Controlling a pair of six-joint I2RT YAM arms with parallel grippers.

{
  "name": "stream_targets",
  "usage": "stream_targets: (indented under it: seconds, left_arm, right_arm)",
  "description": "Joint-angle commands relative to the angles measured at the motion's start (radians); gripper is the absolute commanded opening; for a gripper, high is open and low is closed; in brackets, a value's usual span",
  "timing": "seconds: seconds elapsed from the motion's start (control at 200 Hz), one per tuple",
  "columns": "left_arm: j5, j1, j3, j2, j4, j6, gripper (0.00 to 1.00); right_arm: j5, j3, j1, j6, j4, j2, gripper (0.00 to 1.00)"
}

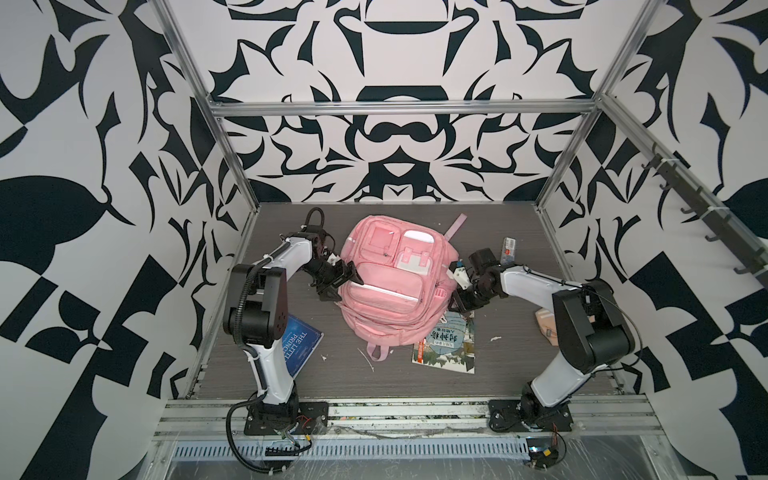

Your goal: Pack the student bag

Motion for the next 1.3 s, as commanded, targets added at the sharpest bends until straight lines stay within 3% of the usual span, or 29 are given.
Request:
stream_targets:
  seconds: [0.0,0.36,0.485,0.63,0.78,0.995,1.295]
  left_arm:
    - [0.020,0.023,0.032,0.017,-0.057,0.036,0.96]
    - [0.092,0.070,0.030,0.068,-0.043,0.017,0.96]
    - [0.069,0.091,0.040,0.078,-0.060,0.016,0.99]
    - [0.055,0.094,0.027,0.068,-0.080,0.019,0.99]
    - [0.003,0.092,-0.038,0.018,-0.055,-0.012,0.99]
    - [0.006,0.092,-0.088,0.008,0.047,-0.073,0.99]
    - [0.055,0.100,-0.093,0.060,0.137,-0.053,0.99]
  right_arm:
    - [-0.005,0.027,0.004,-0.018,0.028,0.000,0.40]
    - [0.016,0.136,0.031,-0.068,-0.008,0.106,0.29]
    - [0.046,0.174,0.057,-0.098,-0.040,0.135,0.20]
    - [0.067,0.159,0.074,-0.097,-0.033,0.099,0.12]
    - [0.174,0.089,0.082,-0.087,0.004,-0.015,0.00]
    - [0.206,0.030,0.117,-0.103,-0.004,-0.192,0.00]
    - [0.248,0.127,0.131,-0.195,-0.070,-0.051,0.00]
